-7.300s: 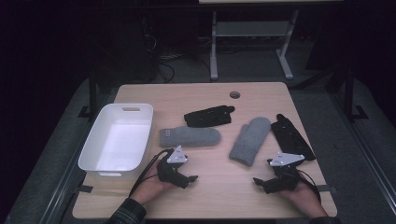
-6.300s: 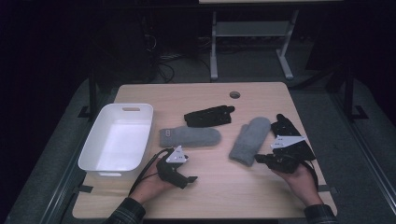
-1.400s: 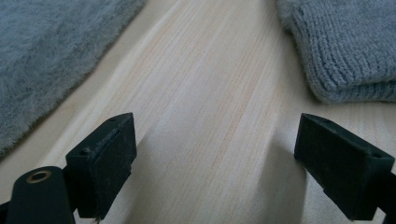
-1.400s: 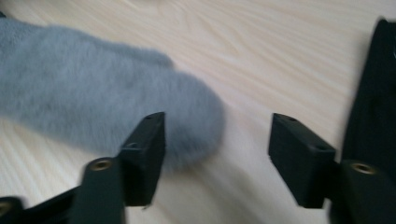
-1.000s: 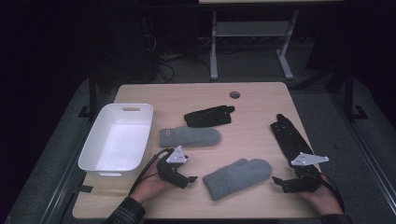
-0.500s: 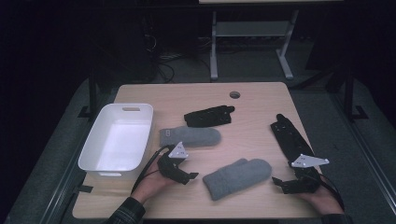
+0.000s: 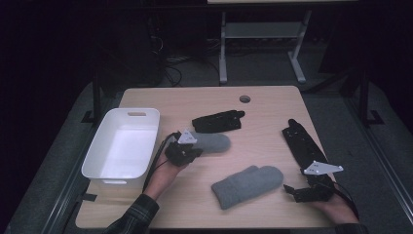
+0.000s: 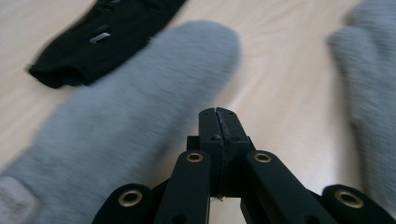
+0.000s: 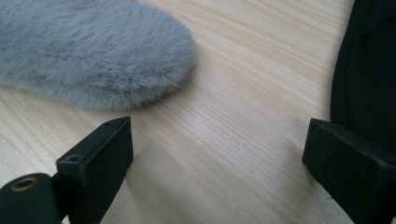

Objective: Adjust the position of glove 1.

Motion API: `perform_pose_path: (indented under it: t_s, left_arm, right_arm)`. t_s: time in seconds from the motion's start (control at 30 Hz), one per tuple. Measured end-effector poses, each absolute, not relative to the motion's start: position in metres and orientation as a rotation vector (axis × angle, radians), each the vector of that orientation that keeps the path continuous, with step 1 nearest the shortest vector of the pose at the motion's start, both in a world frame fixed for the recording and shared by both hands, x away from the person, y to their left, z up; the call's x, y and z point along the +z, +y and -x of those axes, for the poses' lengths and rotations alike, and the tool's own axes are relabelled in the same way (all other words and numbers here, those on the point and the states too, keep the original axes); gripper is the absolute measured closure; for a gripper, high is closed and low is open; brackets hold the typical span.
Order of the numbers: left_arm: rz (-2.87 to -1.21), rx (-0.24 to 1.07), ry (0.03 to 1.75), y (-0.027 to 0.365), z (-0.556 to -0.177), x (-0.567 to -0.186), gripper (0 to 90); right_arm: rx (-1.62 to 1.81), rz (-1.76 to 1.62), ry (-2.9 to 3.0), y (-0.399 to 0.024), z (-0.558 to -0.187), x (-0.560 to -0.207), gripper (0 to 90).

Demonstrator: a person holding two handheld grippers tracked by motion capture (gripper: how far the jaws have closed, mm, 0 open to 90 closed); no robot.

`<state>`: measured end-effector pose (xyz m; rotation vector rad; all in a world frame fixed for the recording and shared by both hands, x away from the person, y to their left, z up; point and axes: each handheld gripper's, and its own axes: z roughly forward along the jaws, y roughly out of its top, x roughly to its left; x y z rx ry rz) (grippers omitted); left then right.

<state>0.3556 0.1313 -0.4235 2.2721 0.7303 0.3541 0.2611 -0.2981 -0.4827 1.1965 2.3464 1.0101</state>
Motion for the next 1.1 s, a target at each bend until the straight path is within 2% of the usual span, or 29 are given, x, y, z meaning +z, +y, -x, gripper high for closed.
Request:
perform_pose_path:
  t_s: [0.4,0.67,1.1]
  left_arm:
    - [-2.294,0.481,0.836,0.128,-0.398,-0.434,89.3]
    - [-2.340,0.369,0.855,0.123,-0.400,-0.450,89.5]
    - [-2.360,0.213,0.715,0.078,-0.375,-0.450,89.4]
  right_arm:
    - [1.010,-1.198,2.346,-0.298,-0.261,-0.483,8.3]
    - [1.011,-1.200,2.345,-0.298,-0.262,-0.483,8.3]
    - [1.013,-1.201,2.345,-0.298,-0.262,-0.483,8.3]
